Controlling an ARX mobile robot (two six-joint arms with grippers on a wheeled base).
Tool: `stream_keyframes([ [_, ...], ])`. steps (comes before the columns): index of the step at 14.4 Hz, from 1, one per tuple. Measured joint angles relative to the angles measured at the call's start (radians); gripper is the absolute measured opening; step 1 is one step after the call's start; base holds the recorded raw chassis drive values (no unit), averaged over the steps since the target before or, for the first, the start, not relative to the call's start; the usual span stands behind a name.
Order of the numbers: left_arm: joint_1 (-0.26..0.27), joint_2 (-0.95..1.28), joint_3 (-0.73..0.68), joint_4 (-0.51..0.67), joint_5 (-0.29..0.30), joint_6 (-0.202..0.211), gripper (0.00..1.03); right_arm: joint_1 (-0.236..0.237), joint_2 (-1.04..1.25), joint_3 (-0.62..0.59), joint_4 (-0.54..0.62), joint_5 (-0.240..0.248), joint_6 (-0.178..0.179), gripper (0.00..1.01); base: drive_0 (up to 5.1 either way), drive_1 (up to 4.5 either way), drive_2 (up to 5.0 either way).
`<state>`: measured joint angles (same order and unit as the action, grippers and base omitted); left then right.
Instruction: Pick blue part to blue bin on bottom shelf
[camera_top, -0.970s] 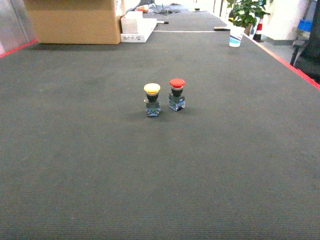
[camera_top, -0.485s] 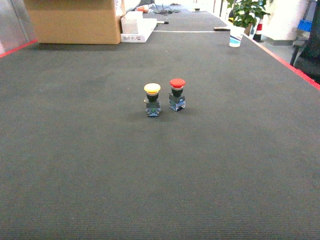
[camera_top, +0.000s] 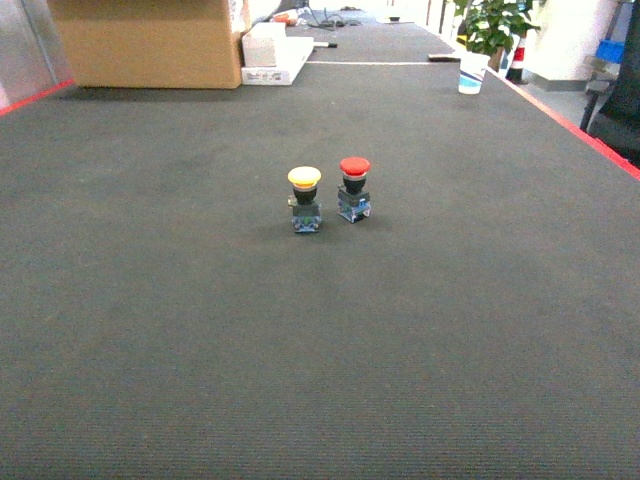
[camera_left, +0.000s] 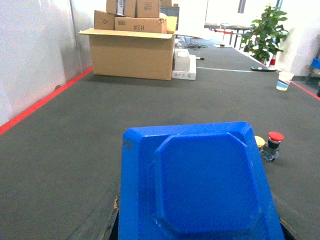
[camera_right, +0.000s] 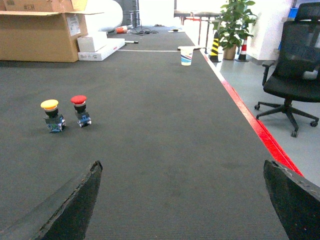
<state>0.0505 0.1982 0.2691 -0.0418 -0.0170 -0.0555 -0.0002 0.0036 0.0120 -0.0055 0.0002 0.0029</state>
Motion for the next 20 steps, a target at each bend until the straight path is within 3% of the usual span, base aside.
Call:
stream_keyframes([
  [12, 0.000, -0.002, -0.001, 0.004, 0.001, 0.000, 0.44, 0.000, 0.000, 0.000, -0.001, -0.001, 0.000, 0.98, -0.1, -0.06, -0.1],
  [20, 0.000, -0.002, 0.000, -0.001, 0.001, 0.000, 0.44, 0.000, 0.000, 0.000, 0.000, 0.000, 0.000, 0.98, -1.6, -1.64, -1.6],
])
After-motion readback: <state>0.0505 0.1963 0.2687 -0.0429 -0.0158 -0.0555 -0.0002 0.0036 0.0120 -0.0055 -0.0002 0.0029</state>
